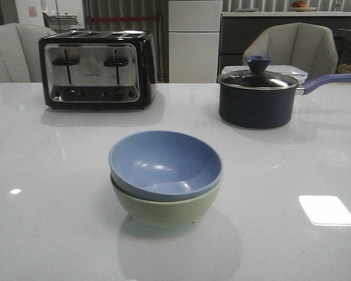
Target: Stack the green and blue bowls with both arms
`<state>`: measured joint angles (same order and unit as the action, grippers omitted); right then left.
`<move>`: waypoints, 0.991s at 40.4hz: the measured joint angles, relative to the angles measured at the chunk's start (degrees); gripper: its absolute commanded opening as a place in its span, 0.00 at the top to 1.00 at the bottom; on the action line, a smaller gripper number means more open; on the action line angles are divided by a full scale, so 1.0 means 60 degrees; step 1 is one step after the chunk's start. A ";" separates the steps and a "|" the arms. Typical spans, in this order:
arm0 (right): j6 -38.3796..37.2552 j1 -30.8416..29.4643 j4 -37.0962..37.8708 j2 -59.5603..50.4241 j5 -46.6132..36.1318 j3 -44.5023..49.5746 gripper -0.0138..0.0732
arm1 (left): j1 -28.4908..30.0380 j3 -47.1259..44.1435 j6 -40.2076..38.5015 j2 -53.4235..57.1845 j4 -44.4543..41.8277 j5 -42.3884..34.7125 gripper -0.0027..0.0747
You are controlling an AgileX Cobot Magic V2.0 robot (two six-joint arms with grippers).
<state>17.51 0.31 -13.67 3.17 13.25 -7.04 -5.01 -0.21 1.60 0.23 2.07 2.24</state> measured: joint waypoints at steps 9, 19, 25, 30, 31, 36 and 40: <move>0.0000 -0.0088 0.0000 -0.0621 -0.0355 0.1331 0.77 | 0.0000 0.0000 0.0000 0.0000 0.0000 0.0000 0.85; 0.0000 -0.0096 0.0000 -0.0621 -0.0587 0.1442 0.77 | 0.0000 0.0000 0.0000 0.0000 0.0000 0.0000 0.85; -0.0333 -0.0096 0.0388 -0.0621 -0.0918 0.1442 0.77 | 0.0000 0.0000 0.0000 0.0000 0.0000 0.0000 0.85; -0.1805 -0.0096 0.1547 -0.0621 -0.1274 0.1442 0.77 | 0.0000 0.0000 0.0000 0.0000 0.0000 0.0000 0.85; -0.2143 -0.0096 0.1703 -0.0621 -0.1369 0.1442 0.77 | 0.0000 0.0000 0.0000 0.0000 0.0000 0.0000 0.85; -0.2981 -0.0096 0.1961 -0.0621 -0.1708 0.1442 0.77 | 0.0000 0.0000 0.0000 0.0000 0.0000 0.0000 0.85; -0.3096 -0.0096 0.2039 -0.0621 -0.1785 0.1442 0.77 | 0.0000 0.0000 0.0000 0.0000 0.0000 0.0000 0.85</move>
<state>-1.07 -0.27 -1.43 -0.56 2.54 1.62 -5.01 -0.21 1.60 0.23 2.07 2.24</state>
